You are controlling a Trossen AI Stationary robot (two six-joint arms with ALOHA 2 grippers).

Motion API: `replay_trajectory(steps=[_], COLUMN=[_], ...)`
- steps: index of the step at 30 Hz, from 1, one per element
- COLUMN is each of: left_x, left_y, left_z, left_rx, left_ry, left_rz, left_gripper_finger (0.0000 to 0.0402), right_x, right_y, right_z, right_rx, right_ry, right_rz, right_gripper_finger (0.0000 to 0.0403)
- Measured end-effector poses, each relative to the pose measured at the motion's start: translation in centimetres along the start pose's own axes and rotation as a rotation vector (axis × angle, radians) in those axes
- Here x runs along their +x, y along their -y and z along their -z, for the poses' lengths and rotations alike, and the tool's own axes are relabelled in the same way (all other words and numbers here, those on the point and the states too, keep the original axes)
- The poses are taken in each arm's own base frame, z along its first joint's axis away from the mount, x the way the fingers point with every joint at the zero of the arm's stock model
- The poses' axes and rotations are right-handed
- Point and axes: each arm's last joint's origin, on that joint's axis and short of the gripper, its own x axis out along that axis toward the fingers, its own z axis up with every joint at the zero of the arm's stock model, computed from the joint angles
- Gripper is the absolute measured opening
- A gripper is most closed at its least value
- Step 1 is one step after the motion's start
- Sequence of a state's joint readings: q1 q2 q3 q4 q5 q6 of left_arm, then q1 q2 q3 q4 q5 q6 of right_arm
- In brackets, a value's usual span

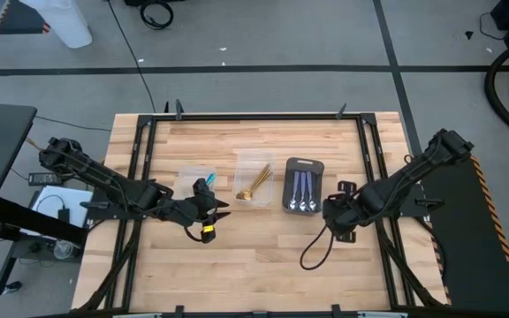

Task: Sort silverware by color (type)
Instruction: Put the purple spoon into the black bin

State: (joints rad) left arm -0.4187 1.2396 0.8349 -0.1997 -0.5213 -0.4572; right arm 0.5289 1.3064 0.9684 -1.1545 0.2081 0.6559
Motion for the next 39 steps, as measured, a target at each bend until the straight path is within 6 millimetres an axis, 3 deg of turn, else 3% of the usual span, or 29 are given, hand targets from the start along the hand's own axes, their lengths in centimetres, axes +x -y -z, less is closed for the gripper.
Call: replay_trajectory(steps=[10,24,39], left_x=[0.0,0.0,0.0], left_y=[0.0,0.0,0.0], left_z=[0.0,0.0,0.0], left_rx=[0.006,0.008,0.008], left_ry=[0.000,0.002,0.001], left_rz=[-0.001,-0.001,-0.001], left_gripper_finger=[0.0123,0.0123,0.0123], right_x=[3.0,5.3,9.1], right_y=[1.1,1.0,1.0], right_z=[1.5,0.7,-0.4], right_rx=[-0.090,-0.204,-0.386], right_ry=[-0.122,-0.177,-0.362], right_rz=[0.045,-0.001,-0.018], right_gripper_finger=[0.0126,0.0255,0.0231])
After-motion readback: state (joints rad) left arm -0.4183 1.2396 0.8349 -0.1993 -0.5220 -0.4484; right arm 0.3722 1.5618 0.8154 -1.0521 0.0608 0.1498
